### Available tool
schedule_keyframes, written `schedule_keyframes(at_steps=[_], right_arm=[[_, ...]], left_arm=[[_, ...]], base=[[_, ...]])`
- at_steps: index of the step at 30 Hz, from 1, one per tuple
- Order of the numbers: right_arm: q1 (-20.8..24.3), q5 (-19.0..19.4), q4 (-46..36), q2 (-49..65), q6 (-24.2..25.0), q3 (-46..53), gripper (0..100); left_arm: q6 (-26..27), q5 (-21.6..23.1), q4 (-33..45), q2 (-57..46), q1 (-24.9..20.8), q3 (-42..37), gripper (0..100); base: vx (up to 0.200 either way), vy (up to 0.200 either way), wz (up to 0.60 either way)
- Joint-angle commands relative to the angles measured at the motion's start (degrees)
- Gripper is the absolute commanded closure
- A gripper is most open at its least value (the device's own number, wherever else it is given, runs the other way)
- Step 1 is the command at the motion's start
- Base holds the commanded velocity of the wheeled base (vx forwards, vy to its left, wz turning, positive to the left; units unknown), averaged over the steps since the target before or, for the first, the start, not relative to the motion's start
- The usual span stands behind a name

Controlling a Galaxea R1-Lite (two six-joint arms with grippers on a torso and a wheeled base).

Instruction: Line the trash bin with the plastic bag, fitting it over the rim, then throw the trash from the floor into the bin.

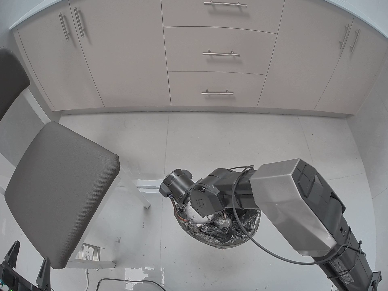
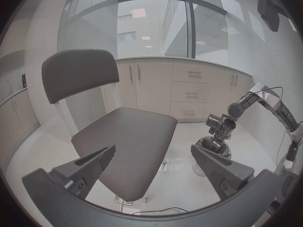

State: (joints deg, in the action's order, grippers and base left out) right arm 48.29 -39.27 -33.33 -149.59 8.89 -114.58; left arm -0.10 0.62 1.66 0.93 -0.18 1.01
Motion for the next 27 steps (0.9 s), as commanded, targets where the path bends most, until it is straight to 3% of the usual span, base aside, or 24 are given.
schedule_keyframes(at_steps=[1,7,13,27], right_arm=[[-0.21,-0.64,1.69,-1.32,-0.1,-0.01,100],[-1.35,-1.16,5.82,-2.02,-1.06,-0.01,100],[-3.37,-4.68,13.38,-3.34,-2.47,-0.01,100],[-8.21,-4.33,22.34,-9.4,-5.81,-0.01,100]], left_arm=[[0.01,-0.01,0.01,-0.84,0.01,-0.57,0],[0.01,-0.01,0.01,-0.84,0.01,-0.57,0],[0.01,-0.01,0.01,-0.84,0.01,-0.57,0],[0.01,-0.01,0.01,-0.93,0.01,-0.57,0]], base=[[0.0,0.0,0.0],[0.0,0.0,0.0],[0.0,0.0,0.0],[0.0,0.0,0.0]])
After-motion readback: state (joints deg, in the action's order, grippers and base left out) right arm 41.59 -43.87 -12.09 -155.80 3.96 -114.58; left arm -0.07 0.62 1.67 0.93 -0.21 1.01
